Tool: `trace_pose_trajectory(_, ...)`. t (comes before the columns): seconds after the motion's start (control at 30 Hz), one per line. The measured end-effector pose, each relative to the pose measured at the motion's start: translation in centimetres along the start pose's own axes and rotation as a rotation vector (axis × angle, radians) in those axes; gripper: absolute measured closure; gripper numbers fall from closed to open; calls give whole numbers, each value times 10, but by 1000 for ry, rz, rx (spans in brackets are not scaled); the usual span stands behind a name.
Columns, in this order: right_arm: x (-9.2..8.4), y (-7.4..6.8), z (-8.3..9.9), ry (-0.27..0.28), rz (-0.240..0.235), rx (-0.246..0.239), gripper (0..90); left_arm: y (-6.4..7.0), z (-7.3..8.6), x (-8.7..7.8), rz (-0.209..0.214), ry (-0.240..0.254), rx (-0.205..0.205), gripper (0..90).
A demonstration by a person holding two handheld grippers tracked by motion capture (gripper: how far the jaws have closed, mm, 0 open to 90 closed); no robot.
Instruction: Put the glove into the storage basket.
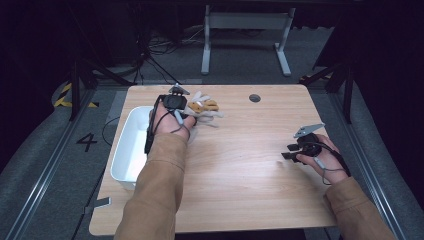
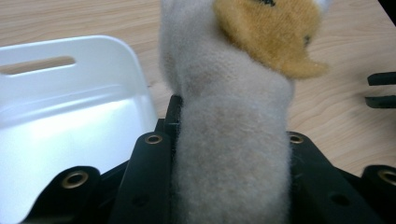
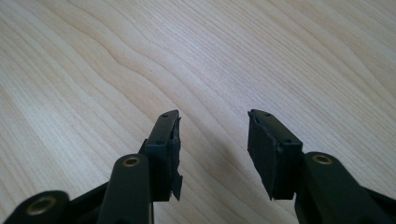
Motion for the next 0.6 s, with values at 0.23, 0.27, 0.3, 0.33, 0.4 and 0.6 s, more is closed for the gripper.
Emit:
trace_pose_trajectory(0.23, 1, 0, -3, 4, -5, -1, 545, -18, 1, -9, -34, 15, -43, 694)
trace_pose_trajectory(0.27, 1, 0, -3, 4, -4, -2, 544, -20, 1, -9, -40, 16, -51, 694)
trace_pose_trajectory(0.3, 1, 0, -3, 4, -4, -2, 544, -23, 1, -10, -49, 16, -58, 694)
trace_pose_trajectory(0.33, 0, 0, -3, 3, -5, -1, 543, -26, 1, -10, -56, 16, -67, 693)
trace_pose_trajectory(0.4, 0, 0, -3, 3, -6, 5, 543, -30, 0, -11, -72, 18, -89, 694)
trace_pose_trajectory(0.6, 0, 0, 1, -3, -10, 16, 539, -45, 3, -11, -116, 36, -155, 694)
Point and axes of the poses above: each handheld gripper's, and its own axes: x roughly forward along the jaws, z roughly out of its underside, y roughly to its right, the point moved 6 cm from there along x, roughly forward along the jaws, and after that the axes turned 9 degrees about -x, right-handed, at the moved point
